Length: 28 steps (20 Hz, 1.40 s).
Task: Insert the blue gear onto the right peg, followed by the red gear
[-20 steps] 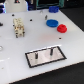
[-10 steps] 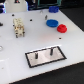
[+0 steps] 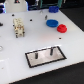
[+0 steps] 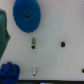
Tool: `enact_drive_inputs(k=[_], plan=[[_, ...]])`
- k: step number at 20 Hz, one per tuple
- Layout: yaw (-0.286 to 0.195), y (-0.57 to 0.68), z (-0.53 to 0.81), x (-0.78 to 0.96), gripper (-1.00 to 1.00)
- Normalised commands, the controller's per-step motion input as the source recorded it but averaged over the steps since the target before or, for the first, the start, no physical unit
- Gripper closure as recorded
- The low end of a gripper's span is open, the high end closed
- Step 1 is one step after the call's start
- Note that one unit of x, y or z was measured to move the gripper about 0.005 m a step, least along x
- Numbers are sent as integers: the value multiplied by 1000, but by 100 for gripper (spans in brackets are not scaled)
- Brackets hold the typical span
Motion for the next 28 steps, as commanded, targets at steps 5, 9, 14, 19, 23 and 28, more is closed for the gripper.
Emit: enact_drive_inputs(k=[5,9,14,19,23,28], plan=[[0,496,-395,-264,-100],[0,330,-501,-164,-100],[0,179,-531,-133,-100],[0,125,-474,-276,-100],[0,16,-438,-454,-100],[0,-75,-391,-372,100]])
